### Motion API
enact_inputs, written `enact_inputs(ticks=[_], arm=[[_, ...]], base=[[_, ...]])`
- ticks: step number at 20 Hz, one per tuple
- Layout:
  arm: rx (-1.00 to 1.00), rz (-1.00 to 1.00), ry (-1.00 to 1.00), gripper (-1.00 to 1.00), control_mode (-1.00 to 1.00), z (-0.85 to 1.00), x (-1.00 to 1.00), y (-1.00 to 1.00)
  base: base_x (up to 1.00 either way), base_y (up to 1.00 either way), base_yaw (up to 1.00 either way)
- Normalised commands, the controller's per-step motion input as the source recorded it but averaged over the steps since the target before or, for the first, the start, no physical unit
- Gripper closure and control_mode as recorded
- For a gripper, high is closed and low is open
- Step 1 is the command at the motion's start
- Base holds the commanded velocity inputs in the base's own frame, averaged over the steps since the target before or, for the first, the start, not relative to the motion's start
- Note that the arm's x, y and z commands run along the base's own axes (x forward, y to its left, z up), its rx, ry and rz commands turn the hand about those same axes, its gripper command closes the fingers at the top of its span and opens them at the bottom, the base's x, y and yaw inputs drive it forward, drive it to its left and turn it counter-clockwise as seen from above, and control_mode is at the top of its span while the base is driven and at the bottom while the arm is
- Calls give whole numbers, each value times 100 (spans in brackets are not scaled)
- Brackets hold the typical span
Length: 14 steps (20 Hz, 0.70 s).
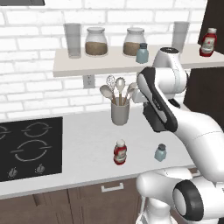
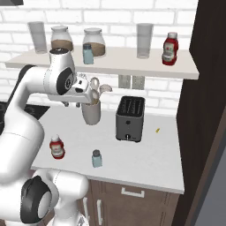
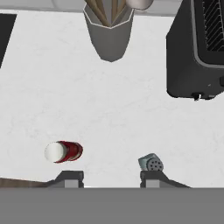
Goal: Put the shaker and condiment bottle from the counter next to their counterparts in the cabinet.
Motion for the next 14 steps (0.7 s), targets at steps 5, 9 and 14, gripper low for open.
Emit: enact_inputs(ticks=[5, 9, 14], arm=[[0, 0, -1, -100, -100, 0, -9, 0], [0, 0, -3, -100, -100, 0, -25, 0], [0, 0, -6, -100, -100, 0, -31, 2]], base=[[0, 0, 0], [0, 0, 0], [0, 0, 0]])
